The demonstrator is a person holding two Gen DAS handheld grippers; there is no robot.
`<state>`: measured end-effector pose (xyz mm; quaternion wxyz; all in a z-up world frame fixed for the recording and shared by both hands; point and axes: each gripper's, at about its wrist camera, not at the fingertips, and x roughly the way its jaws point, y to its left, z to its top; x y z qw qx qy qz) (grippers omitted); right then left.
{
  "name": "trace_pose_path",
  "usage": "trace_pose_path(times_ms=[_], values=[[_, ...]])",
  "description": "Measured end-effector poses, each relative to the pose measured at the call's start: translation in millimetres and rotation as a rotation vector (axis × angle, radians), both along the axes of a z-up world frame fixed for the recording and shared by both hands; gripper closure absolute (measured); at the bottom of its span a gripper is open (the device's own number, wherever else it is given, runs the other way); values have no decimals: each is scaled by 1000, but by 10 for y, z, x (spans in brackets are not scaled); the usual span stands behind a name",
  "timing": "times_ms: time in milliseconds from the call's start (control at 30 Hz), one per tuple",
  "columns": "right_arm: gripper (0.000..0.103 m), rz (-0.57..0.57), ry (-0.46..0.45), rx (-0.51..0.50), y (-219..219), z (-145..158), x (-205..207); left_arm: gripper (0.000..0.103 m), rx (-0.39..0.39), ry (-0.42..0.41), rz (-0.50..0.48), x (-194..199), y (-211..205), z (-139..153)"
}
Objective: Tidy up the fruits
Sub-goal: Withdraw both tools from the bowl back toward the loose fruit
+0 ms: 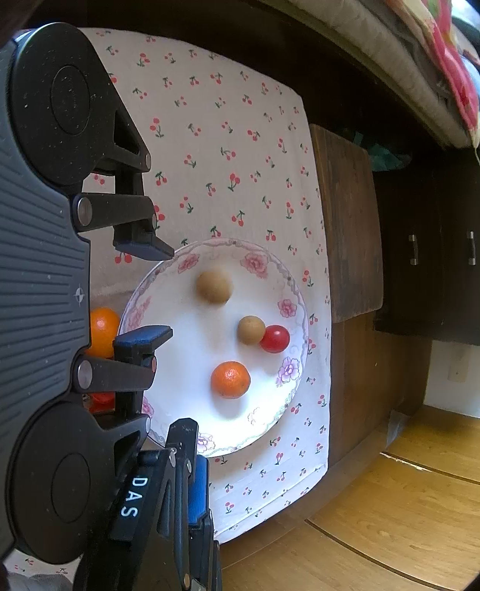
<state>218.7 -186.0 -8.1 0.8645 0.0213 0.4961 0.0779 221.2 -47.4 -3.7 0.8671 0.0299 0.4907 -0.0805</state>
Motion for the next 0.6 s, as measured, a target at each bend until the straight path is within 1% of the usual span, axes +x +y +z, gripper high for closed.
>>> trace_pose_path(times_ms=[100, 600], values=[[73, 4, -8, -2, 9, 27, -29, 52, 0, -2, 1, -26, 5, 14], [73, 22, -29, -11, 68, 109, -192, 51, -1, -3, 1, -146, 33, 59]])
